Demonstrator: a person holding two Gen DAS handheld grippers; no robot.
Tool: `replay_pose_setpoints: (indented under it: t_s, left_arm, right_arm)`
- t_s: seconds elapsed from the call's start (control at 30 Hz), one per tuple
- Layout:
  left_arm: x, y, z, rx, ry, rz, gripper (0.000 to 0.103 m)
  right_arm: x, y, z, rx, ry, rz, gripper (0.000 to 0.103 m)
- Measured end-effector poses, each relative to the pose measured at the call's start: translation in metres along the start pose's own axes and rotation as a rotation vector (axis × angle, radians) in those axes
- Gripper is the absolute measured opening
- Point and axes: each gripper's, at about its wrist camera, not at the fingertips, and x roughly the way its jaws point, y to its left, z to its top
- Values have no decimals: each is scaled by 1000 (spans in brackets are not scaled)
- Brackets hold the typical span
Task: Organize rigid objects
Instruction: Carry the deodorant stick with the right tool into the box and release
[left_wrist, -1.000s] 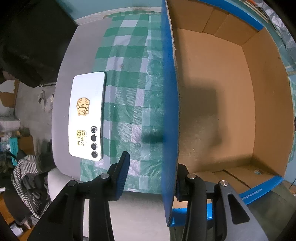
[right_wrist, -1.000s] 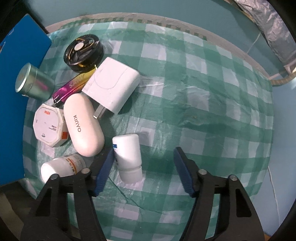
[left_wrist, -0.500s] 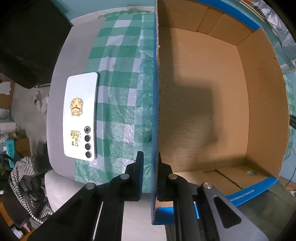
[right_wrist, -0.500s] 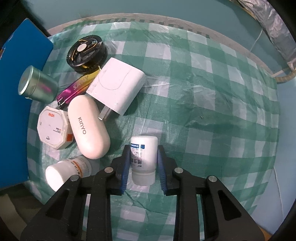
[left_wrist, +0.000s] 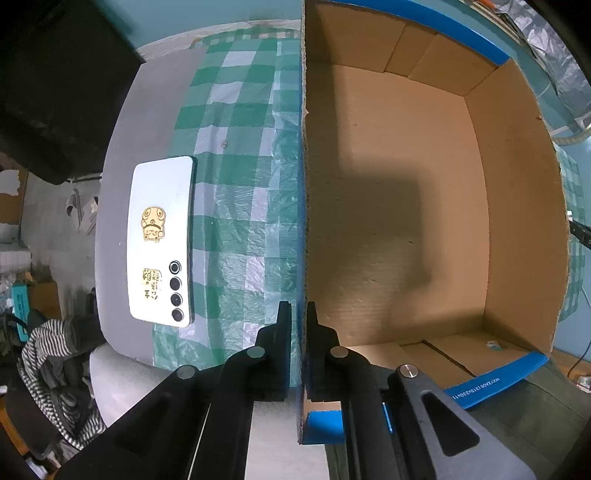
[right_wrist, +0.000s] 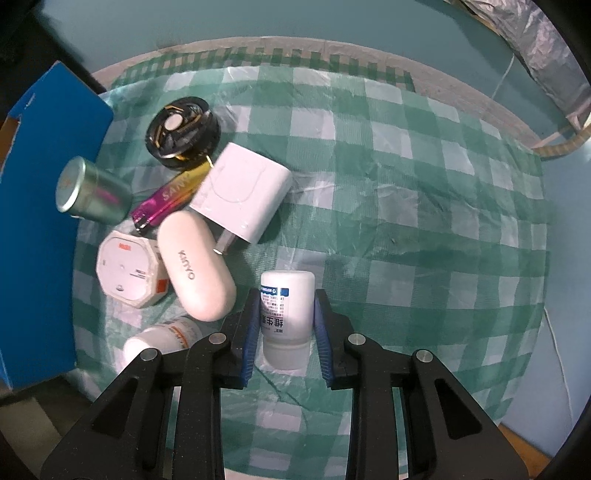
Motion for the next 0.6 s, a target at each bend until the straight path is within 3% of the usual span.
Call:
replay_pose_setpoints:
  t_s: [0.6]
  left_arm:
    - [-7, -2, -2, 17, -10, 5, 5]
  right_arm:
    - [-53, 31, 11, -18, -59, 35, 27]
